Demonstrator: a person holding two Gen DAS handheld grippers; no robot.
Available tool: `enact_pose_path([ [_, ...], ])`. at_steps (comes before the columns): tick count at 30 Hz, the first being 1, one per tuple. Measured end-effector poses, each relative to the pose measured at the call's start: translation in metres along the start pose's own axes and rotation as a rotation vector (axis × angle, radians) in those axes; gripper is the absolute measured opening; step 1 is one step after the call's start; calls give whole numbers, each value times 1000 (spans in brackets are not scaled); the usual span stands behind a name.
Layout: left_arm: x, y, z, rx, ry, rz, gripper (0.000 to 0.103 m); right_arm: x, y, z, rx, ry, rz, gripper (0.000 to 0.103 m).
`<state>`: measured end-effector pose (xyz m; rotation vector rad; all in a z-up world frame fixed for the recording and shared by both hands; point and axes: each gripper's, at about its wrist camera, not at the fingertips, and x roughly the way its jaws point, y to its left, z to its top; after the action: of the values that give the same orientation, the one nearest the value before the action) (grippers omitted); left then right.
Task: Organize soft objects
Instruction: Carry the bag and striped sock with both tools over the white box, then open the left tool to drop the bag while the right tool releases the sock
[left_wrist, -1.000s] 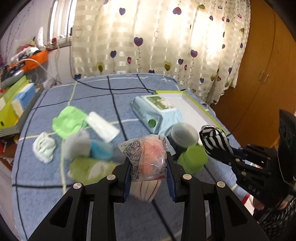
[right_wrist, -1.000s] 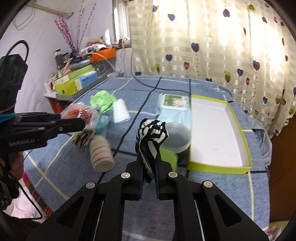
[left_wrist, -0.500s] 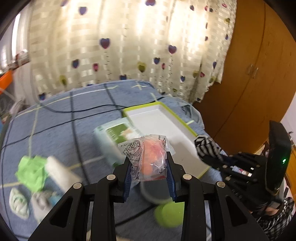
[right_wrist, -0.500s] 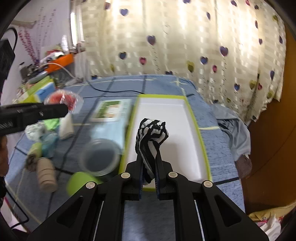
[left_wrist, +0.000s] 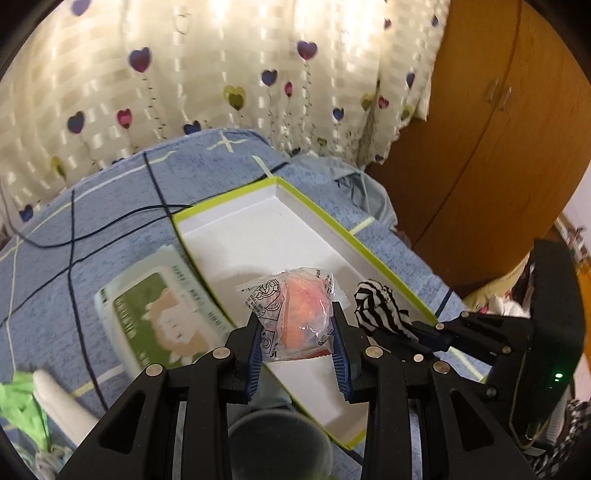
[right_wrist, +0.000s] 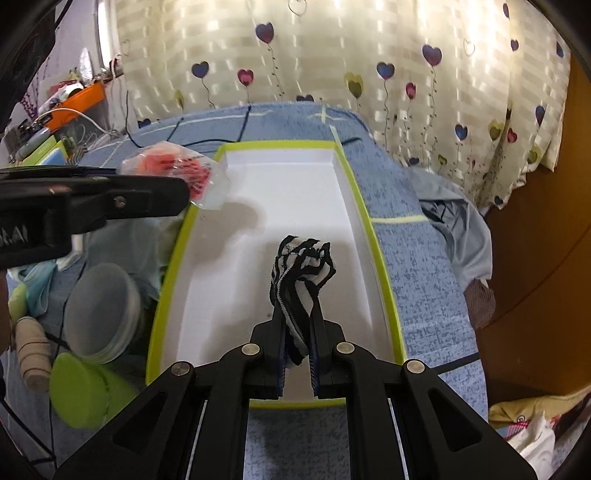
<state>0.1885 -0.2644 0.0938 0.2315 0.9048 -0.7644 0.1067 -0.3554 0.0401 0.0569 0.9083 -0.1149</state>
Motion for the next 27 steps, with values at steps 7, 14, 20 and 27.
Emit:
enact_pose_path([
  [7, 21, -5, 2, -3, 45, -20, 32, 9, -4, -5, -15, 25, 0, 10],
  [14, 37, -5, -2, -17, 94, -52, 34, 14, -8, -7, -4, 34, 4, 21],
  [20, 40, -3, -3, -31, 103, -63, 40, 17, -12, -11, 12, 57, 14, 58],
  [27, 40, -6, -3, -34, 104, -81, 53, 15, -13, -13, 5, 50, 16, 60],
])
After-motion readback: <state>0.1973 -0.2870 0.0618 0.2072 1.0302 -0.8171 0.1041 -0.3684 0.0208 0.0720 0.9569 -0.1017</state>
